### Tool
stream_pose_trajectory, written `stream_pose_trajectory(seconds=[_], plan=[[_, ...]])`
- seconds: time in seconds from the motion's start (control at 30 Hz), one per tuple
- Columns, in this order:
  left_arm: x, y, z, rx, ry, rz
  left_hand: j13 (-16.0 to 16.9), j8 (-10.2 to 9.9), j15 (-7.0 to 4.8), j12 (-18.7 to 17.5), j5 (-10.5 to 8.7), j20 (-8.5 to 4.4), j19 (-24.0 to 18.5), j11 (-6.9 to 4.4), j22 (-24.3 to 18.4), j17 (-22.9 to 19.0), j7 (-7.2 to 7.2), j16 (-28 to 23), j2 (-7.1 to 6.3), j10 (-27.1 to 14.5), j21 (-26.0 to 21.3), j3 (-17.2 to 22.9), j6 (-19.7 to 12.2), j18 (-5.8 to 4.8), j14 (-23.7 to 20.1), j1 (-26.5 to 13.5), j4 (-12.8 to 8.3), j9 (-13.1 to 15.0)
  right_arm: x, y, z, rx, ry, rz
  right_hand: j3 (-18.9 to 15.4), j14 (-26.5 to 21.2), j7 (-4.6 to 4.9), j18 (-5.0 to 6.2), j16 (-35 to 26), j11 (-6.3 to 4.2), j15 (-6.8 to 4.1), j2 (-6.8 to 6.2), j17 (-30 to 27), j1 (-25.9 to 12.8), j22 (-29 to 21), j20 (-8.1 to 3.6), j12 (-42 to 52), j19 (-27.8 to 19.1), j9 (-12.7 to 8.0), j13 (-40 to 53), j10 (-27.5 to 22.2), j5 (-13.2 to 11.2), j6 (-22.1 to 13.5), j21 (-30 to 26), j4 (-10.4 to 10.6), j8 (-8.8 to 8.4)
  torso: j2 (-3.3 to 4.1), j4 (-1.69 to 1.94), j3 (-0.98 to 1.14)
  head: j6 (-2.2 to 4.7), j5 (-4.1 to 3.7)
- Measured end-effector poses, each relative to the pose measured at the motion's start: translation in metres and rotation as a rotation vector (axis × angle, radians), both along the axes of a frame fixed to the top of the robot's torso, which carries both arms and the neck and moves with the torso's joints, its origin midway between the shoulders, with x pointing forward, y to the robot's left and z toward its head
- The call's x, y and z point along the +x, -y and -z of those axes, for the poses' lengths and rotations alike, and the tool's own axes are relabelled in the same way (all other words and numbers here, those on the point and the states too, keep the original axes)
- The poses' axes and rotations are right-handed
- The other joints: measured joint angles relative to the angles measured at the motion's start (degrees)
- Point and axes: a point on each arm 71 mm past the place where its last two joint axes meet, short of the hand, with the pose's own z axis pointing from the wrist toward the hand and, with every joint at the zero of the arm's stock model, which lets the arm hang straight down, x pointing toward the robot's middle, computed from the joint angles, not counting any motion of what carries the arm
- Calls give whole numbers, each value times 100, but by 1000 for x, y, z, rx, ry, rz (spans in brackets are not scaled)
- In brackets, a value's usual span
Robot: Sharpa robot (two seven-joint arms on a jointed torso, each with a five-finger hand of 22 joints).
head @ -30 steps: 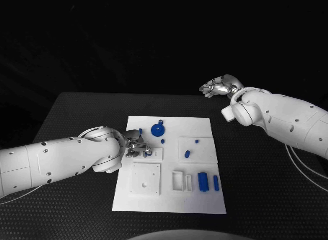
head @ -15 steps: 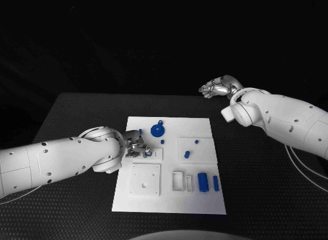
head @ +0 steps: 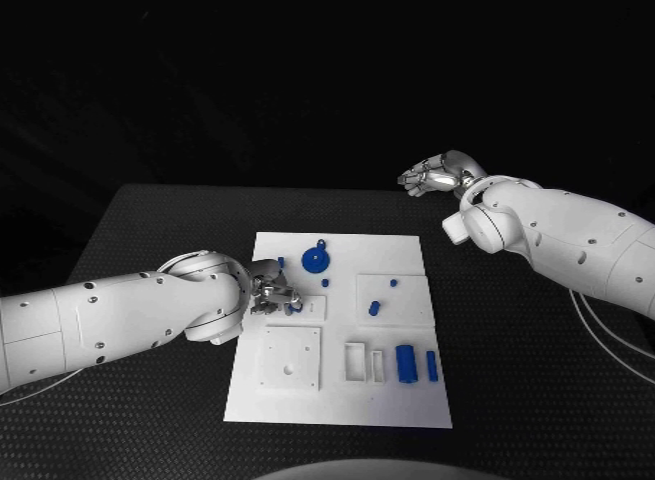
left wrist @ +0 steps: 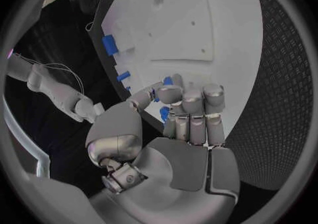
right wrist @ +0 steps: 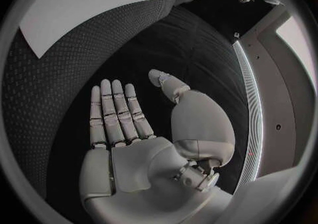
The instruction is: Assemble the parts on the task board
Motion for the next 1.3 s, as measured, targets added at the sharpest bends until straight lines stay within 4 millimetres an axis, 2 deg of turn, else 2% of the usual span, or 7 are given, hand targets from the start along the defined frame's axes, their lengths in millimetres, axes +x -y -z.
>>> stream_pose_trajectory(seconds=[0.27, 0.4, 0.53, 0.7, 0.83, 0.97, 1.3], plan=[[1, 1, 0, 2, 7, 1, 0, 35, 0, 33, -5, 0, 0, -20, 0, 0, -3, 23, -17, 20, 0, 62, 22, -3, 0, -23, 16, 1, 0, -1, 0, 0, -1, -1, 0, -20, 0, 0, 0, 0, 20, 0, -12, 0, 6, 0, 0, 0, -5, -6, 0, 22, 0, 0, 0, 0, 0, -1, -2, 8, 13], [1, 2, -1, 2, 11, 4, 0, 79, 0, 39, -132, 0, 0, -20, 0, -7, -2, 46, -30, 20, 0, 88, 23, 53, 0, -11, 11, 19, 0, 0, 0, 0, -1, -1, 0, -20, 0, 0, 0, 0, 20, 0, -17, 0, 6, 0, 0, 0, -5, -13, 0, 22, 0, 0, 0, 0, -1, -4, -3, 14, 20], [1, 4, -1, 3, 13, 8, -13, 123, 0, 39, -308, 1, 0, -20, -1, -21, -2, 46, -143, 20, 0, 134, 24, 64, 0, 100, 29, 15, 0, 0, 1, 0, -2, -1, -11, -20, -1, -1, 0, 0, 20, 0, -21, 0, 12, 0, 0, 0, -10, -22, 0, 22, 0, 0, -11, 0, -4, -5, -3, 15, 26], [2, 6, -1, 4, 15, 11, -20, 149, 0, 62, -362, 1, 0, -20, -1, -28, -3, 64, -211, 20, 0, 139, 26, 63, 0, 167, 33, 10, 0, 0, 1, -1, -4, -2, -16, -20, -1, 0, 0, 0, 20, 0, -34, 0, 18, 13, -22, -13, -11, -35, 0, 44, 1, -6, -16, 0, -3, -5, -3, 4, 21], [3, 7, -2, 6, 18, 13, -20, 165, 0, 85, -396, 1, 0, -36, 4, -28, -3, 72, -216, 35, 0, 140, 26, 63, 0, 175, 32, 10, 0, 0, 1, -1, -6, -2, -16, -41, -1, 0, 0, 0, 40, 0, -39, 0, 21, 21, -22, -21, -17, -44, 0, 44, 1, -23, -16, 0, -3, -7, -3, -1, 18], [3, 8, -3, 9, 20, 17, -16, 223, -1, 139, -626, 1, 0, -41, 4, -28, -5, 112, -266, 41, 0, 148, 27, 63, 0, 260, 24, 10, 0, -1, 2, -1, -8, -3, -16, -41, -4, 0, 0, 0, 41, 0, -42, 0, 25, 21, -22, -21, -18, -48, 0, 67, 4, -23, -16, 0, -1, -5, 0, -2, 16], [3, 8, -3, 19, 19, 25, 19, 290, -1, 239, -705, 1, 0, -61, 3, -1, -6, 208, -283, 61, 0, 170, 28, 60, 0, 321, 34, 10, 0, 0, 3, -1, -12, -5, -16, -41, 11, -1, 0, -22, 40, 23, -56, -23, 36, 9, -22, -33, -23, -71, 22, 94, -12, -23, -16, 0, 0, -2, -1, -8, 24]])
